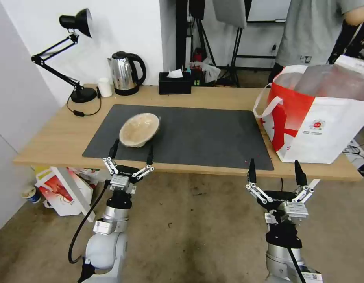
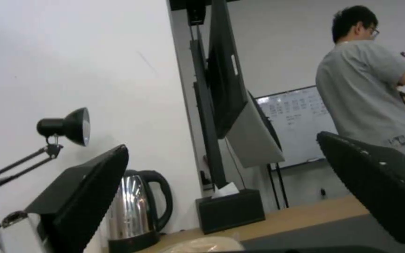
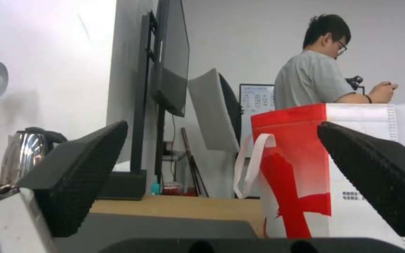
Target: Pick up the trash from the table and place it into the takeout bag.
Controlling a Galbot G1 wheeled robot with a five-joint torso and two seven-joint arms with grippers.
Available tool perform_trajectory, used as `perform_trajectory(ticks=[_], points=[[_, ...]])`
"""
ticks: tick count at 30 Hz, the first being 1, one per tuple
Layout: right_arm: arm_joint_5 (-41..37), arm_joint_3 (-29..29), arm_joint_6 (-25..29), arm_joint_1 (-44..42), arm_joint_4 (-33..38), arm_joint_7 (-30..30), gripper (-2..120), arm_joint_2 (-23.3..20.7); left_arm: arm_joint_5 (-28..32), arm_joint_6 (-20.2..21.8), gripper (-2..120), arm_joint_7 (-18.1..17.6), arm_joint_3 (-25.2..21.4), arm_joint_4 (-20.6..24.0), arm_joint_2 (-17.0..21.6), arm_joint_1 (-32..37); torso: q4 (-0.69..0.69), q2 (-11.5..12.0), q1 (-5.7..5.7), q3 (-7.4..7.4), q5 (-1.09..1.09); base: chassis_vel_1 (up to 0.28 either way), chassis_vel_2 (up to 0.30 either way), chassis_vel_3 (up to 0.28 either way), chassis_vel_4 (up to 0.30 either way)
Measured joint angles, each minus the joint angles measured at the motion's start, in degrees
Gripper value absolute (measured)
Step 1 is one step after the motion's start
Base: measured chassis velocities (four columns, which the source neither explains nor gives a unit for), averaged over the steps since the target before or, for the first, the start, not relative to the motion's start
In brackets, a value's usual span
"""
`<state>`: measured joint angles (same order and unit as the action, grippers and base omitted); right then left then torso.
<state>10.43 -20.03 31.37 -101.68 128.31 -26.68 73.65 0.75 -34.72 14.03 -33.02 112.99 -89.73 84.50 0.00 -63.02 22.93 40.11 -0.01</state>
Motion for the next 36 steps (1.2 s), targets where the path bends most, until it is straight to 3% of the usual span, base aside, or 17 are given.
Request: perform_trajectory(ticks=[5, 9, 10, 14, 17, 22, 36], points=[[0.0, -0.01, -0.02, 0.01, 0.02, 0.0, 100, -0.01, 0.89, 0.86, 100, 0.27, -2.05, 1.4, 3.9, 0.98, 0.0, 0.0, 0.0, 0.0, 0.0, 0.0, 0.0, 0.0, 0.0], [-0.02, -0.02, -0.04, 0.01, 0.03, 0.01, 100, -0.01, 2.34, 2.78, 100, 0.28, -5.1, 3.17, 12.5, 1.73, 0.0, 0.0, 0.0, -0.01, 0.0, 0.0, 0.0, 0.0, 0.0], [-0.02, -0.02, -0.04, 0.01, 0.03, 0.01, 100, -0.01, 2.34, 2.78, 100, 0.28, -5.1, 3.17, 12.5, 1.73, 0.0, 0.0, 0.0, -0.01, 0.0, 0.0, 0.0, 0.0, 0.0], [-0.03, -0.01, -0.04, 0.01, 0.04, 0.02, 100, -0.01, 4.02, 4.24, 100, 0.21, -7.31, 4.0, 19.23, 1.87, 0.0, -0.01, 0.0, 0.0, 0.0, 0.0, 0.0, 0.0, 0.0], [-0.04, 0.0, -0.04, 0.01, 0.04, 0.02, 100, -0.01, 4.23, 4.66, 100, 0.2, -8.18, 3.88, 22.21, 1.68, -0.01, -0.01, 0.0, 0.0, 0.0, 0.0, 0.0, 0.0, 0.0], [-0.06, -0.01, -0.04, 0.02, 0.04, 0.02, 100, -0.01, 4.28, 5.36, 100, 0.2, -8.72, 3.37, 26.34, 1.02, 0.0, 0.0, -0.01, 0.0, 0.01, 0.0, 0.0, 0.0, 0.0], [-0.09, -0.01, -0.04, 0.02, 0.04, 0.02, 100, -0.01, 4.33, 6.84, 100, 0.23, -8.19, 2.96, 32.41, -1.22, 0.0, -0.01, -0.01, 0.0, 0.01, 0.0, 0.0, 0.0, 0.0]])
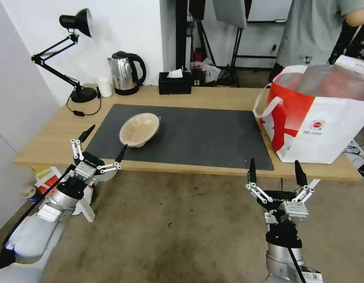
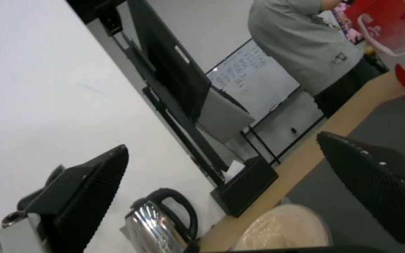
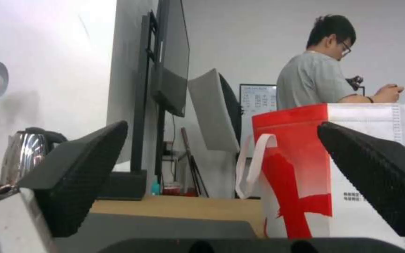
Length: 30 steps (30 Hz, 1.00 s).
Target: Pick up the trash from the table and place it into the takeout bag.
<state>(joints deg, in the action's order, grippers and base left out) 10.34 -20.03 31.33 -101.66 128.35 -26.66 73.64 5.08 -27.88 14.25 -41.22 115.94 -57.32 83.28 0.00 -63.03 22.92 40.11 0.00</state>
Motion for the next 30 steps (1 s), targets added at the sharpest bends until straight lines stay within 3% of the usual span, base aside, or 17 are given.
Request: perform_trajectory(ticks=[22, 30], points=[[0.0, 0.0, 0.0, 0.0, 0.0, 0.0, 100, 0.0, 1.13, 1.93, 100, 0.06, -0.2, 3.66, 6.19, 1.66, 0.0, 0.0, 0.0, 0.0, -0.01, 0.0, 0.0, 0.0, 0.0], [0.0, 0.0, 0.0, 0.0, 0.0, 0.0, 100, 0.0, 1.64, 1.75, 100, 0.21, -2.21, 2.91, 11.39, 3.45, -0.01, 0.0, 0.0, 0.0, 0.0, 0.0, 0.0, 0.0, 0.0]])
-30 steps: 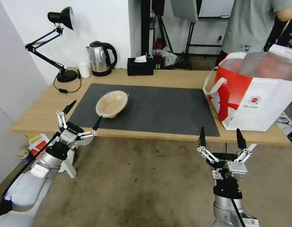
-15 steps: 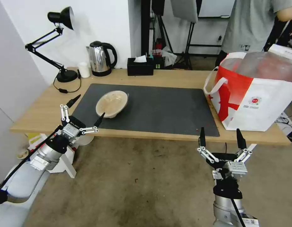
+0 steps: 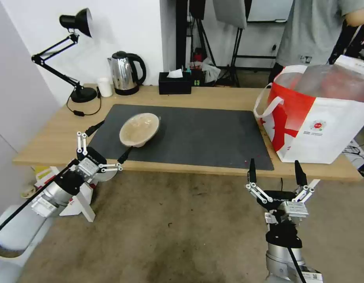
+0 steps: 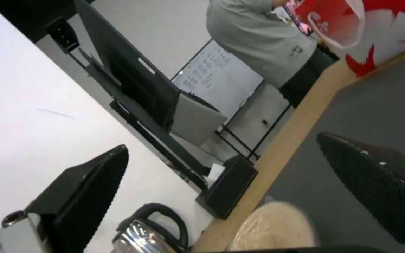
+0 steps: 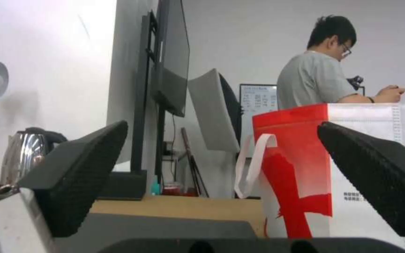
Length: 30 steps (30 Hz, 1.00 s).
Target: Pick up the trash from the table and place it into the takeout bag.
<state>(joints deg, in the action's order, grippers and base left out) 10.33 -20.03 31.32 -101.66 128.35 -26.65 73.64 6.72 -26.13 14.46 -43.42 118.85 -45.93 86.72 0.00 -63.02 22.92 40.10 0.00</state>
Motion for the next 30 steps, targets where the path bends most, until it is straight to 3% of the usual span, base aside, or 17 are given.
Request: perform_trajectory(ticks=[10, 30], points=[[0.0, 0.0, 0.0, 0.0, 0.0, 0.0, 100, 0.0, 0.8, -0.31, 100, 0.62, -1.55, -2.27, 3.35, -0.7, 0.0, 0.0, 0.0, 0.0, 0.0, 0.0, 0.0, 0.0, 0.0], [0.0, 0.0, 0.0, 0.0, 0.0, 0.0, 100, 0.0, 0.55, -0.64, 100, 3.44, 1.88, -4.55, 6.4, -4.29, 0.0, 0.0, 0.0, 0.0, 0.0, 0.0, 0.0, 0.0, 0.0]])
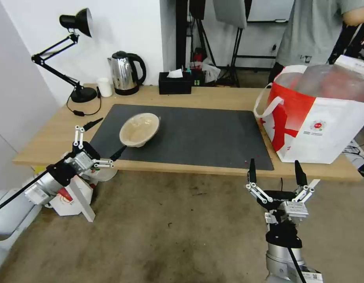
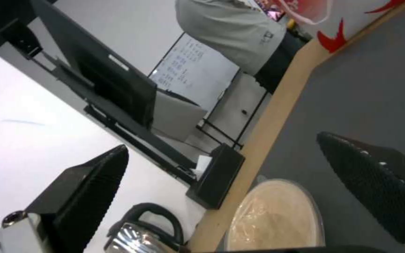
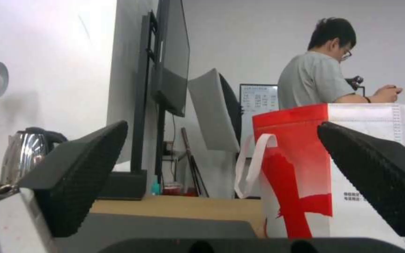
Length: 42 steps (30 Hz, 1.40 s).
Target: Pick up the trash from the table and place it into the takeout bag.
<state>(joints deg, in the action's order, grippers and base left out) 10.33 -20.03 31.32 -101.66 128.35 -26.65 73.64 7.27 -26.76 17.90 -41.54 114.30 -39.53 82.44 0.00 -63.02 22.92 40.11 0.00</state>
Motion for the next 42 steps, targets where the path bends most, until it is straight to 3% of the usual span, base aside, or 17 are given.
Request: perform_trajectory(ticks=[17, 24, 42], points=[[0.0, 0.0, 0.0, 0.0, 0.0, 0.0, 100, 0.0, -0.04, -0.04, 100, 2.2, 2.5, -3.08, 2.79, -2.19, 0.0, 0.0, 0.0, 0.0, 0.0, 0.0, 0.0, 0.0, 0.0], [0.0, 0.0, 0.0, 0.0, 0.0, 0.0, 100, 0.0, -1.36, -1.0, 100, 4.27, 3.89, -8.11, 2.87, -4.14, 0.0, 0.0, 0.0, 0.0, 0.0, 0.0, 0.0, 0.0, 0.0], [0.0, 0.0, 0.0, 0.0, 0.0, 0.0, 100, 0.0, -1.62, -0.71, 100, 4.56, 6.31, -9.01, 3.06, -7.06, 0.0, 0.0, 0.0, 0.0, 0.0, 0.0, 0.0, 0.0, 0.0]])
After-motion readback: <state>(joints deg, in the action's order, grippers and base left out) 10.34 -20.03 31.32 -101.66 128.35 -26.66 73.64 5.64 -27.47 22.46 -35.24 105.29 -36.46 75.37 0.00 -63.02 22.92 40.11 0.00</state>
